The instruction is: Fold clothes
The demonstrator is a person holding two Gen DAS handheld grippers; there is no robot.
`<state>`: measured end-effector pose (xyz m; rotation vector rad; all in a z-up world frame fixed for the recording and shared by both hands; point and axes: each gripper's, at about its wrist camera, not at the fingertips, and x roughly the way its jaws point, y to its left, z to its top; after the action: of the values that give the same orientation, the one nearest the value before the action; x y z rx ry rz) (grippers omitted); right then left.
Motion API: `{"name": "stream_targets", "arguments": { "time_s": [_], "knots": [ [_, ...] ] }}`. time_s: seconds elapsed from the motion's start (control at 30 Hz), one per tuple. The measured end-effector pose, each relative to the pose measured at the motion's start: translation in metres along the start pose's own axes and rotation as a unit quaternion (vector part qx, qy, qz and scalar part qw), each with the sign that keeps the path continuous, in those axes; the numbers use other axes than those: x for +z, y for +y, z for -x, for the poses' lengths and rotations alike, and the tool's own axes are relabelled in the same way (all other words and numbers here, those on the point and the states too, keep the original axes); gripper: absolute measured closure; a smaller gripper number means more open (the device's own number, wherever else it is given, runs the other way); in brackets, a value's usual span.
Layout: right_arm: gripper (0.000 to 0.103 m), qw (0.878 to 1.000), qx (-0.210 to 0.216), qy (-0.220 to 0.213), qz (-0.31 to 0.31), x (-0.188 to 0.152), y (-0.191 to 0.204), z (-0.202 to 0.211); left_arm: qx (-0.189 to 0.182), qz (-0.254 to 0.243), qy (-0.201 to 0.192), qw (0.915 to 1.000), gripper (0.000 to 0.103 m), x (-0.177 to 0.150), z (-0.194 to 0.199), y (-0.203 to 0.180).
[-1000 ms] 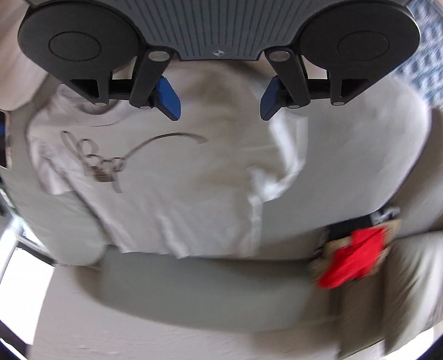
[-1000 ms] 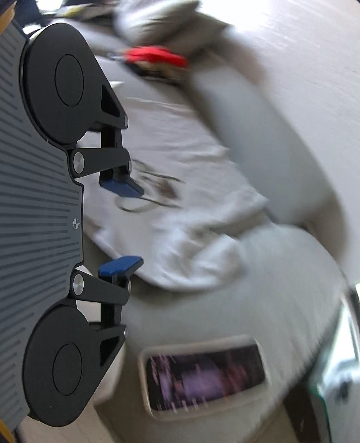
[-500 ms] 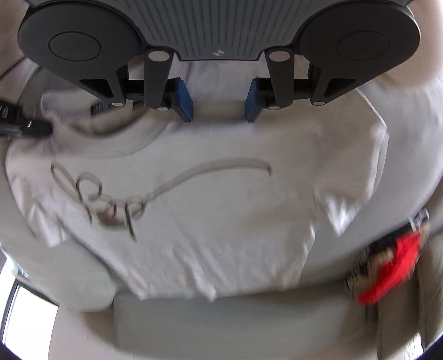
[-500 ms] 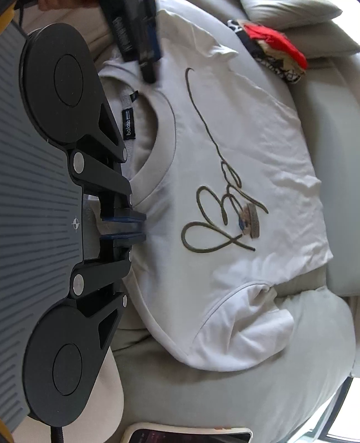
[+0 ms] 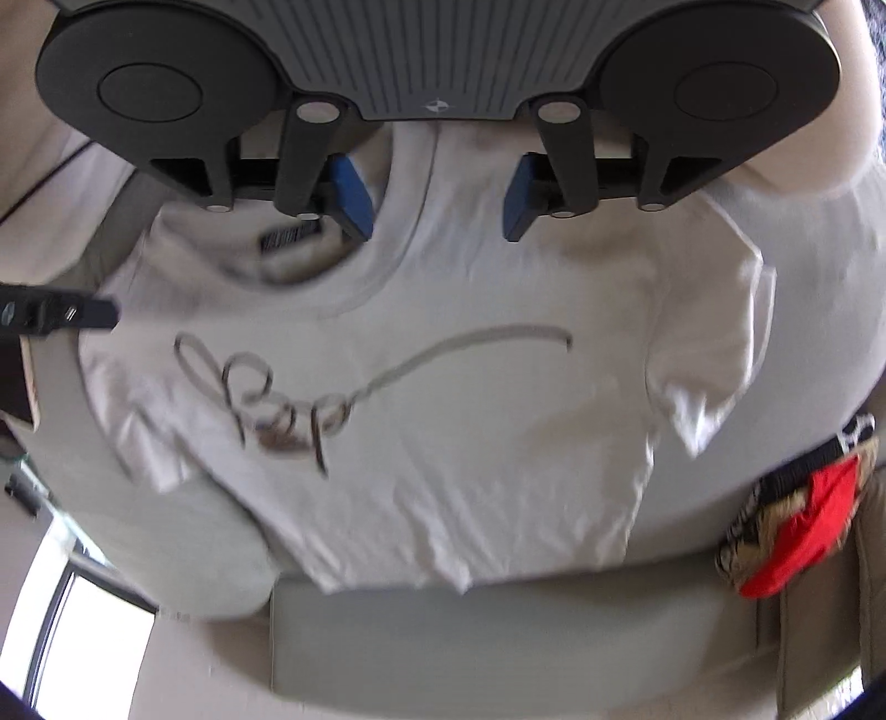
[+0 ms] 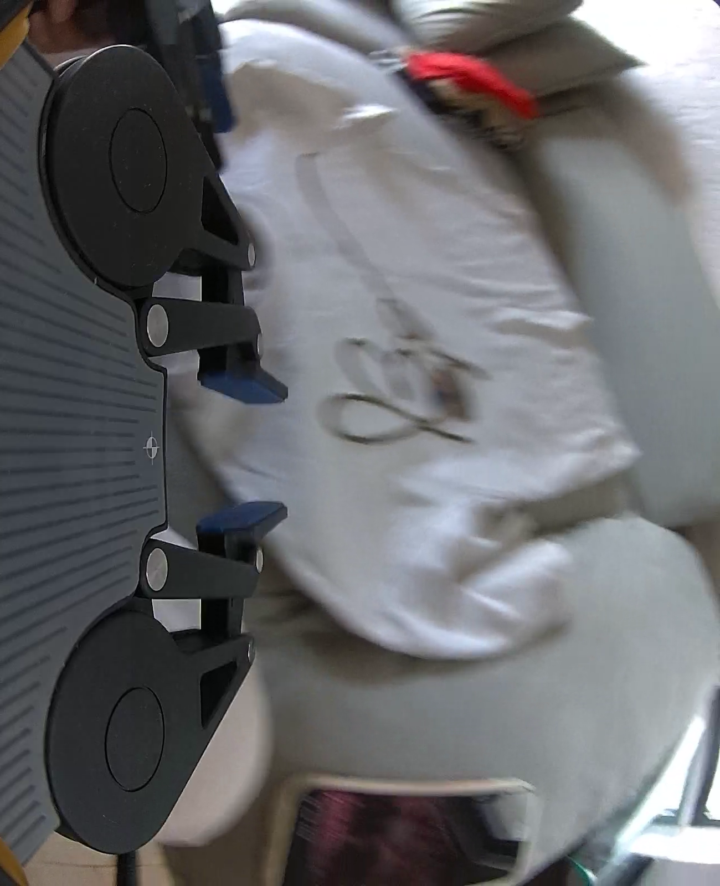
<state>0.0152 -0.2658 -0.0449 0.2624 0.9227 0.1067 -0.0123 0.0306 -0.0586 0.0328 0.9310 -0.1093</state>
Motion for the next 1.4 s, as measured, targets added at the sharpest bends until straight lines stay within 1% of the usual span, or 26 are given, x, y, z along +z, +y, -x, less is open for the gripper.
{"name": "stream_targets", "arguments": {
  "time_s": [0.03,0.1,0.17,0.2,0.3,0.43,0.5,0.57,0.67,0.7,0.73,0.77,0.8,0.87,0.93,1.03,1.1,1.17,1.27,1.3,1.4],
  "knots": [
    [0.057,1.000,-0.003,-0.017,-0.013,0.009,-0.008,0.003,0.001,-0.001,-0.007,1.0000,0.048,0.004,0.001,-0.001],
    [0.057,0.998,-0.014,-0.046,-0.042,0.030,-0.027,0.002,0.005,-0.003,-0.010,0.9999,0.048,0.012,-0.002,-0.003],
    [0.057,0.995,-0.028,-0.063,-0.067,0.051,-0.048,-0.008,0.007,-0.002,-0.006,1.0000,0.048,0.017,-0.008,-0.004],
    [0.057,0.994,-0.033,-0.065,-0.082,0.062,-0.059,-0.014,0.006,-0.002,-0.005,1.0000,0.048,0.019,-0.010,-0.005],
    [0.059,0.990,-0.044,-0.057,-0.120,0.091,-0.092,-0.044,0.007,-0.006,-0.001,1.0000,0.048,0.023,-0.017,-0.011],
    [0.059,0.990,-0.067,-0.028,-0.119,0.113,-0.114,-0.084,0.007,-0.005,0.011,0.9999,0.048,0.023,-0.027,-0.014],
    [0.059,0.992,-0.048,-0.018,-0.114,0.117,-0.120,-0.098,0.006,0.001,0.018,0.9998,0.048,0.021,-0.031,-0.013],
    [0.059,0.994,-0.027,-0.019,-0.106,0.118,-0.120,-0.106,0.007,0.008,0.026,0.9996,0.048,0.020,-0.035,-0.011],
    [0.060,0.996,-0.012,-0.013,-0.087,0.121,-0.114,-0.119,0.009,0.017,0.036,0.9992,0.048,0.019,-0.041,-0.008],
    [0.061,0.997,-0.013,-0.010,-0.079,0.123,-0.111,-0.124,0.010,0.019,0.038,0.9990,0.048,0.019,-0.042,-0.007],
    [0.074,0.997,-0.020,-0.012,-0.075,0.124,-0.109,-0.127,0.009,0.020,0.040,0.9990,0.048,0.019,-0.043,-0.007],
    [0.092,0.997,-0.028,-0.015,-0.072,0.125,-0.108,-0.129,0.009,0.020,0.041,0.9989,0.048,0.018,-0.043,-0.007],
    [0.099,0.996,-0.036,-0.020,-0.076,0.126,-0.108,-0.130,0.008,0.020,0.041,0.9989,0.048,0.017,-0.042,-0.007],
    [0.101,0.995,-0.033,-0.031,-0.089,0.125,-0.109,-0.127,0.006,0.022,0.040,0.9989,0.048,0.016,-0.041,-0.007],
    [0.102,0.994,-0.035,-0.055,-0.087,0.122,-0.107,-0.117,0.004,0.025,0.039,0.9989,0.048,0.014,-0.040,-0.006],
    [0.103,0.989,-0.062,-0.114,-0.073,0.114,-0.099,-0.091,0.003,0.030,0.036,0.9989,0.048,0.012,-0.038,-0.004],
    [0.103,0.980,-0.097,-0.162,-0.064,0.108,-0.091,-0.072,0.003,0.032,0.034,0.9989,0.048,0.011,-0.037,-0.004],
    [0.103,0.971,-0.138,-0.185,-0.056,0.099,-0.088,-0.061,0.001,0.033,0.033,0.9989,0.048,0.010,-0.036,-0.004],
    [0.103,0.964,-0.190,-0.182,-0.045,0.092,-0.087,-0.062,-0.002,0.031,0.036,0.9989,0.047,0.008,-0.037,-0.005],
    [0.103,0.963,-0.202,-0.172,-0.044,0.091,-0.088,-0.066,-0.002,0.029,0.036,0.9989,0.047,0.007,-0.037,-0.005],
    [0.102,0.967,-0.223,-0.118,-0.041,0.093,-0.093,-0.080,-0.001,0.028,0.036,0.9990,0.047,0.005,-0.036,-0.006]
  ]
}}
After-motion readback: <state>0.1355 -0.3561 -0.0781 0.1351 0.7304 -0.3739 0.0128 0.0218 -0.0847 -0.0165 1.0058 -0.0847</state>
